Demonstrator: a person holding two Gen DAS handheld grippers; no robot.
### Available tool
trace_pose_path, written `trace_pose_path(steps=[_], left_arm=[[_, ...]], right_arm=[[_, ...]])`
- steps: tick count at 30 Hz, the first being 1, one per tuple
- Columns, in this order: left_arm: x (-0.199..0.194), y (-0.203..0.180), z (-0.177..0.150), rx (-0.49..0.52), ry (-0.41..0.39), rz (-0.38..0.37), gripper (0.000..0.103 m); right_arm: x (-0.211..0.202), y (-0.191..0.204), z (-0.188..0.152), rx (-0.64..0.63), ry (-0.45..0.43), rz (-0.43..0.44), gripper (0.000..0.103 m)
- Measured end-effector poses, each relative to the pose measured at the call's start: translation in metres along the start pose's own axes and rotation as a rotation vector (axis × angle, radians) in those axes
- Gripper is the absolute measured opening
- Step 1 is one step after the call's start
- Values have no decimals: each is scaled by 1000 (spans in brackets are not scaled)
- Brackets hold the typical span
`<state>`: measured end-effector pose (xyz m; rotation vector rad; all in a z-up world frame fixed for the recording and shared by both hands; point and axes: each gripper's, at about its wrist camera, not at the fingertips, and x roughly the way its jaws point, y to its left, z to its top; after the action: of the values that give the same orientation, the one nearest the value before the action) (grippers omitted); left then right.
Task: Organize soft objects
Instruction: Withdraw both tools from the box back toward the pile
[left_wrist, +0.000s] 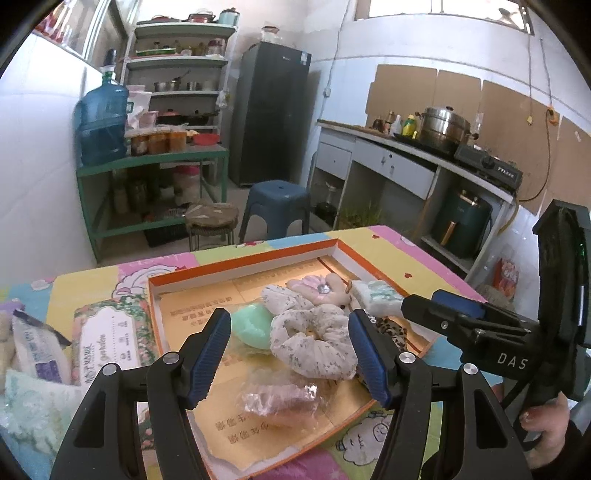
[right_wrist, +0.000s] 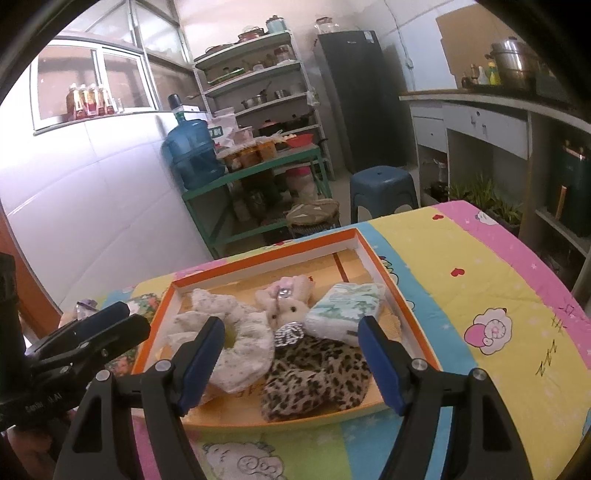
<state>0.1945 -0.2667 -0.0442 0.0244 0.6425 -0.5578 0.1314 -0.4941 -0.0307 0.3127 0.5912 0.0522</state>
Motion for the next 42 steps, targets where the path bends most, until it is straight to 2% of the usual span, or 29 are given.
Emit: trace_pose_path(steps=[14,28,37,42], left_arm=[[-59,16,-7,-26,-59,2,68],[-127,52,-24,-80,-124,25,68],[-169,77,-34,-107,-177,88,68],[-182,90,-42,-119,-179,116,68]], right_arm=[[-31,46,-9,-48,-12,14,74],[-55,97,-24,-95,-11,59,74],[-58,129,-35,-113,-3,116,74],[-59,144,-41,-132,4,132,74]])
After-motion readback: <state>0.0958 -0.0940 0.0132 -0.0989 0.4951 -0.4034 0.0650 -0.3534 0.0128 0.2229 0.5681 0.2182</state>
